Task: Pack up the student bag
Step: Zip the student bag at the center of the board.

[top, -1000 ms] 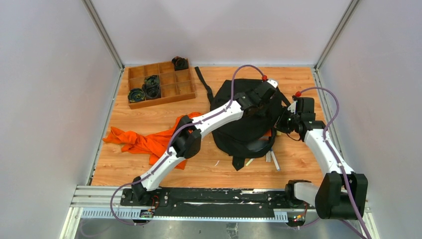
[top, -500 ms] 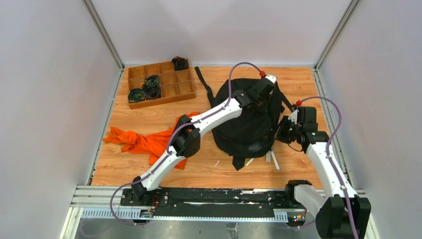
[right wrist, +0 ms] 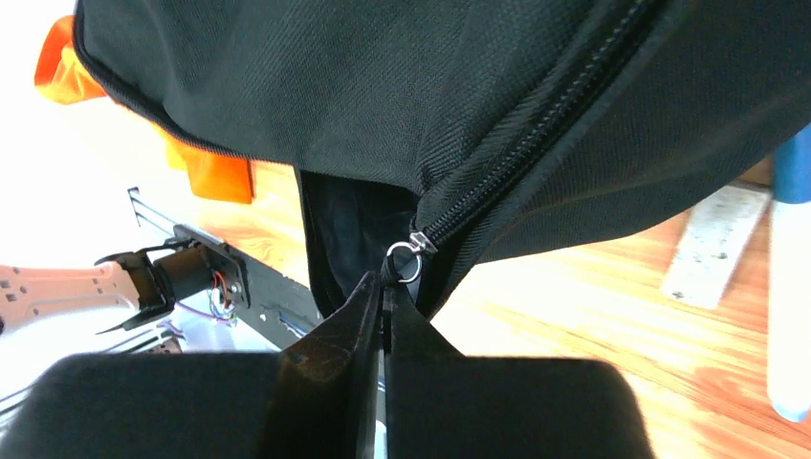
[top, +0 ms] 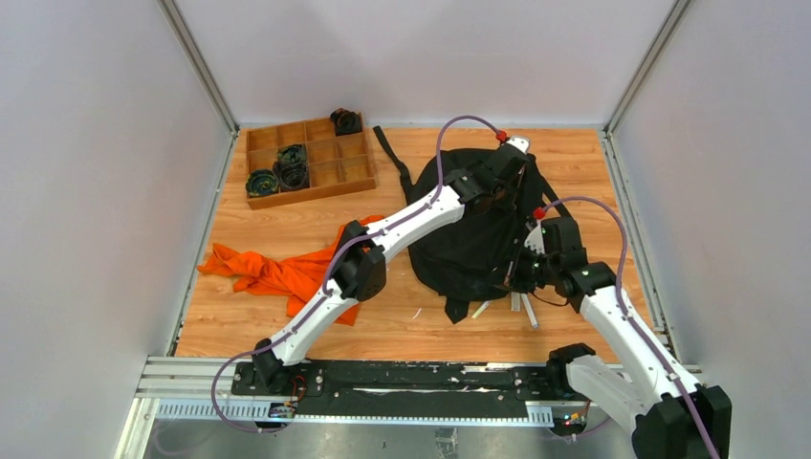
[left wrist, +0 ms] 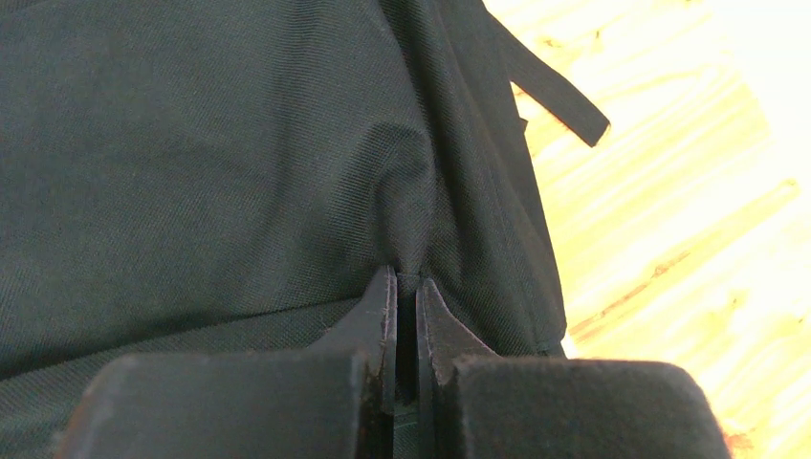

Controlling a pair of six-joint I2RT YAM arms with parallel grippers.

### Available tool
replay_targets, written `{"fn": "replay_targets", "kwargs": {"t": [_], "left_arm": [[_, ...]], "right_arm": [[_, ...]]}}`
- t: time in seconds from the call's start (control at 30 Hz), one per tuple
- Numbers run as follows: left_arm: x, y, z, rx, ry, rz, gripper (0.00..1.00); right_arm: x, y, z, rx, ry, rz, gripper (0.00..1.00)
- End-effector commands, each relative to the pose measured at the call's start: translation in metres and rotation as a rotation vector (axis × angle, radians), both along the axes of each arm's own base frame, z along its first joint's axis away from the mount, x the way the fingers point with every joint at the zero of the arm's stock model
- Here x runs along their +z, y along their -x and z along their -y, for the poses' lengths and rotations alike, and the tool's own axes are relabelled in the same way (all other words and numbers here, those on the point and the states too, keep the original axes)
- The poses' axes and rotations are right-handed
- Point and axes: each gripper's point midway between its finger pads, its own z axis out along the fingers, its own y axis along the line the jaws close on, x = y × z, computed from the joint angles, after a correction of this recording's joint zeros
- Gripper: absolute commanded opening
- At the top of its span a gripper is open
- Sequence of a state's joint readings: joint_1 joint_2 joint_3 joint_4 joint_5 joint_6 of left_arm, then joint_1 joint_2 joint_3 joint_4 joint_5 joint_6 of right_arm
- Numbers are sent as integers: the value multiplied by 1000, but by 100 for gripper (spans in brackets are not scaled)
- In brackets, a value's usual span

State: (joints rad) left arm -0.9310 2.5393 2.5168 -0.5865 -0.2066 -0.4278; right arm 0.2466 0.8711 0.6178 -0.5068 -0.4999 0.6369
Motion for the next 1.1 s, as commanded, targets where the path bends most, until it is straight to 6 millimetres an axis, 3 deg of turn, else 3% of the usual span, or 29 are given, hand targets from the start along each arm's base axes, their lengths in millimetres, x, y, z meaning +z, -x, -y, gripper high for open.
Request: {"fn": "replay_targets", "kwargs": {"t": [0.0,0.13,0.3,0.43,0.53,0.67,0.87,0.97,1.07], "left_arm": [[33,-24,1,54,85,84,0],[46,-7,5,-40,137,49,0],[93,15,-12,-95,176,64,32],[140,33,-34,-122,175,99,36],[164,53,-56,-148,185,120,36],[146,93,-87,-212,174,67,36],[102,154,-127,-324,150,-60,35],[85,167,-140,-325,144,-84,34],[69,169,-147,-294,143,-99,34]], "right_arm": [[17,13,-27,80,-78,-29,0],[11,0,-18,27,-16,-4,0],[2,-10,-13,-1,7,-1,0],[2,-14,-11,-18,0,5,0],[10,-20,-12,-41,-14,32,0],[23,-31,-13,-71,-40,74,0],[35,-39,-18,-112,-103,69,0],[34,-48,-15,-172,-100,69,1],[43,-61,-18,-198,-135,97,12]]}}
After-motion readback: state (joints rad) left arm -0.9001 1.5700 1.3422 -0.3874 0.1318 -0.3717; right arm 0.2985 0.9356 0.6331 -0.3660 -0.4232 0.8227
